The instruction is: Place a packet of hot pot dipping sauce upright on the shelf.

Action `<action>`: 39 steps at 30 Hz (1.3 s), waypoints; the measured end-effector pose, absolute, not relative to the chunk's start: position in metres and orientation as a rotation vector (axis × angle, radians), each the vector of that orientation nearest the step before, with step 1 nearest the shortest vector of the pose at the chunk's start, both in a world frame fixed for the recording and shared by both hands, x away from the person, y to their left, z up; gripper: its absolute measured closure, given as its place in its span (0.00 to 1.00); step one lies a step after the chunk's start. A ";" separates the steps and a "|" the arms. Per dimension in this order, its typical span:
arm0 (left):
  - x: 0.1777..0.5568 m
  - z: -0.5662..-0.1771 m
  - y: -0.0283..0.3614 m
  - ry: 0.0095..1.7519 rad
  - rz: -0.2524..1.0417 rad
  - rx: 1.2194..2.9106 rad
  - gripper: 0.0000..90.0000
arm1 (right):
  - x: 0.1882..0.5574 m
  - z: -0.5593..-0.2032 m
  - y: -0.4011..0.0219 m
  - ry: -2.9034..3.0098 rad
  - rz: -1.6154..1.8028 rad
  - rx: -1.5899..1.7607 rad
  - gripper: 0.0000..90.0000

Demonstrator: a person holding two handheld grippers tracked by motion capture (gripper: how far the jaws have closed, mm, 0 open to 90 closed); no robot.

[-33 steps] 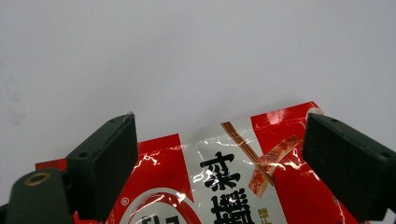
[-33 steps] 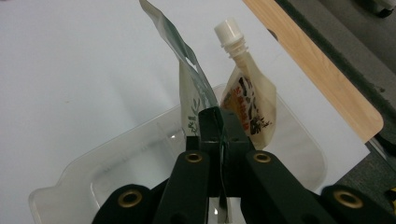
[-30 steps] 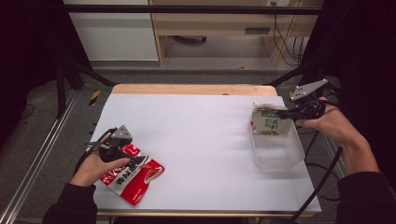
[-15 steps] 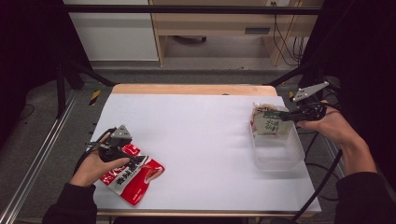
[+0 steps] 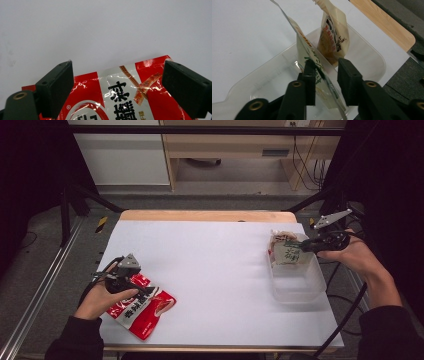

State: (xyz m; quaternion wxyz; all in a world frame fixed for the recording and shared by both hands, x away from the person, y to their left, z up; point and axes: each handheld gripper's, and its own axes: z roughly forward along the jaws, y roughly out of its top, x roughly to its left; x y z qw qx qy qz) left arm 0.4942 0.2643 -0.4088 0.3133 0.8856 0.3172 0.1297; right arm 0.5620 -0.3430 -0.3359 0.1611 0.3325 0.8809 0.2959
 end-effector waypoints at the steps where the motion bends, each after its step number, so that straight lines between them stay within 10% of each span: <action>1: 0.494 -0.409 0.264 0.837 0.343 2.334 0.12 | 0.562 -0.336 -0.343 2.512 0.845 0.952 0.69; 11: 0.493 -0.406 0.264 0.833 0.348 2.331 0.12 | 0.556 -0.340 -0.344 2.463 0.820 1.000 0.42; 39: 0.493 -0.408 0.263 0.830 0.344 2.339 0.12 | 0.579 -0.349 -0.335 2.304 0.828 1.140 0.24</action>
